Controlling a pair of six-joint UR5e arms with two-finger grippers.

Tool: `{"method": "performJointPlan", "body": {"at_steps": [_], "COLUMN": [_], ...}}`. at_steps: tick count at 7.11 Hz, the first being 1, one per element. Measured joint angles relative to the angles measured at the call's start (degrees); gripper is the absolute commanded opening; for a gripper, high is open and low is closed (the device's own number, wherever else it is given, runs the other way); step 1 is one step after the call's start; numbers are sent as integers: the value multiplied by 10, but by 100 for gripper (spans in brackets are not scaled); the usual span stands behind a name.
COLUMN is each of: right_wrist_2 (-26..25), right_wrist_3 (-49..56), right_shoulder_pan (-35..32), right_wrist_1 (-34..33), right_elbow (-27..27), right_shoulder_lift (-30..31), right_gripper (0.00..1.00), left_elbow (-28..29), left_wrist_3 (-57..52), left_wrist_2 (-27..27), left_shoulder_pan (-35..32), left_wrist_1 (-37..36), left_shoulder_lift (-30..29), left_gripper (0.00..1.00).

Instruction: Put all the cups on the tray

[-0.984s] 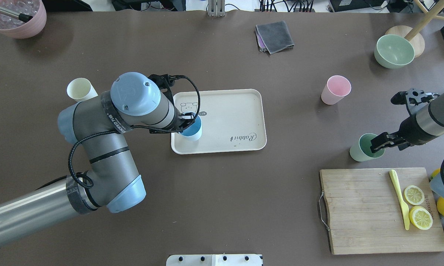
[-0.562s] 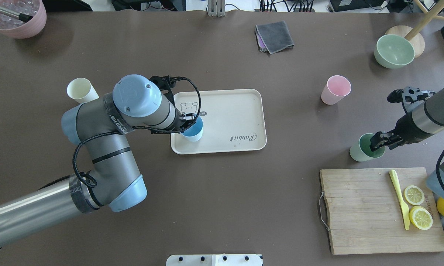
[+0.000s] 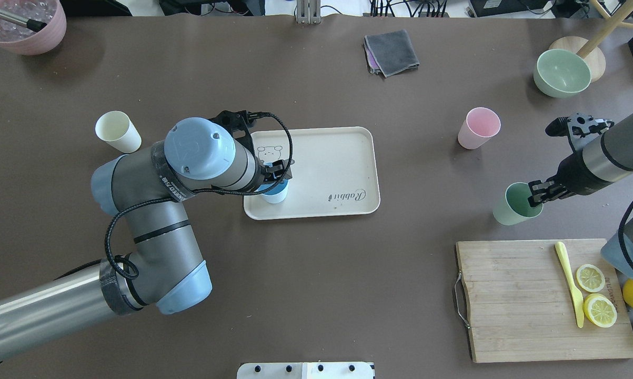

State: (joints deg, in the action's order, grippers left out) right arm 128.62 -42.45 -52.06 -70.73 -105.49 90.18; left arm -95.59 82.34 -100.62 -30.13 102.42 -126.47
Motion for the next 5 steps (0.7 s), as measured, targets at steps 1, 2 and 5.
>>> {"method": "performJointPlan", "body": {"at_steps": [1,2,5], "right_wrist_2": [14,26,32], "right_wrist_3": [0,-1,-58], "right_shoulder_pan": [-10,-17,-11], "right_wrist_1": [-3,-8,-35], "right_elbow": [-2,-4,-8], "right_shoulder_lift": [-9,-23,-90], "right_gripper": [0,0,0], "left_elbow": [-9,-17,-60], "left_wrist_3": [-2,-13,-129], "left_wrist_2": [1,2,-21], "left_shoulder_pan": [0,-3,-63], "left_wrist_1": [-1,-3,-19], "left_shoulder_lift": [2,8,53], "left_gripper": [98,98,98]}}
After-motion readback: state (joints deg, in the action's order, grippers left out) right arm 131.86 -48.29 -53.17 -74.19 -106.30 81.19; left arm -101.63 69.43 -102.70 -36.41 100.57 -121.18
